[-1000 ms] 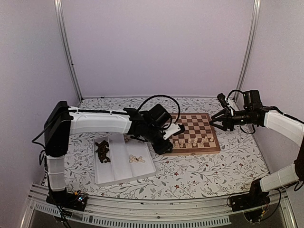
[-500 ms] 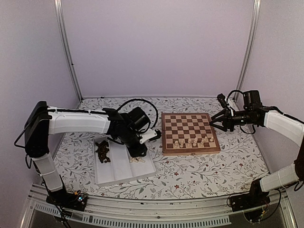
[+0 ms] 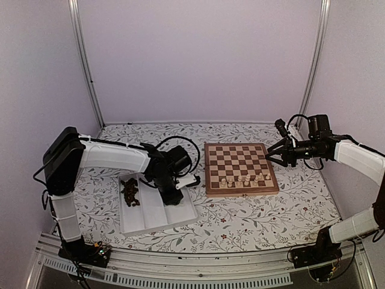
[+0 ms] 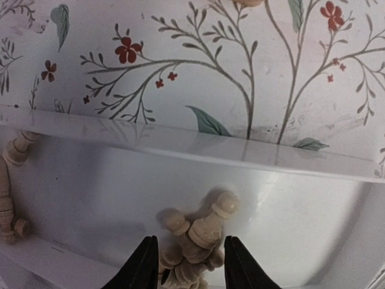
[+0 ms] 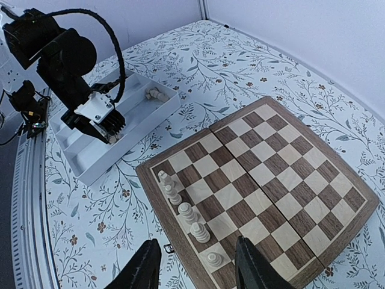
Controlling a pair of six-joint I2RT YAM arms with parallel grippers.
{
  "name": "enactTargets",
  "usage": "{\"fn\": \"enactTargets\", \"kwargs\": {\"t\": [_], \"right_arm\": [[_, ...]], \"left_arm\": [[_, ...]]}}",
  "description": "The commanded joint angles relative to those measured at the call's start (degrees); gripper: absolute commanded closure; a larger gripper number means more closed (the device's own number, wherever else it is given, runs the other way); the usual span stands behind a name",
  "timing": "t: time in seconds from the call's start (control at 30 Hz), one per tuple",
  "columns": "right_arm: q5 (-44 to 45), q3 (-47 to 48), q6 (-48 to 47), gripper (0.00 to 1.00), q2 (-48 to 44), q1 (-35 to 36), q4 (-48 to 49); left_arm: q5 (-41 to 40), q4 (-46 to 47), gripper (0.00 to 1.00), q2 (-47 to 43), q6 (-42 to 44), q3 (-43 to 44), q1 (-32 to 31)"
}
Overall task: Set up the chess pieces on the board
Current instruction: Pick up the chess piece from the storage box.
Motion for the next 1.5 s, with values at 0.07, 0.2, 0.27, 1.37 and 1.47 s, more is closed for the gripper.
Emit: {"fn": "enactTargets", "kwargs": {"t": [0.07,0.2,0.27,1.37,1.47], "right_arm": [[-1.2,-0.2,-0.5,0.55,0.0,-0.1,-0.9],[-1.4,-0.3,-0.5,0.55,0.1,-0.1,-0.9],[-1.9,-0.3,-0.4,0.55,0.2,-0.2,-0.8],[6.4,33.4,1.8,0.58,28.0,34.4,-13.7],[9.5,34.3,1.2,0.56,29.8,37.7,-13.0]], "left_arm": [[0.3,-0.6,0.61,2.8,1.4,1.2,0.3],[0.5,-1.0,0.64,3.8,1.4,0.9,0.4],[1.2,-1.0,0.64,3.8,1.3,0.5,0.4],[30.6,17.0,0.82,-17.0,-9.3,-15.0,11.0],[35.7,18.3,0.81,-17.6,-9.8,-15.3,13.1]]}}
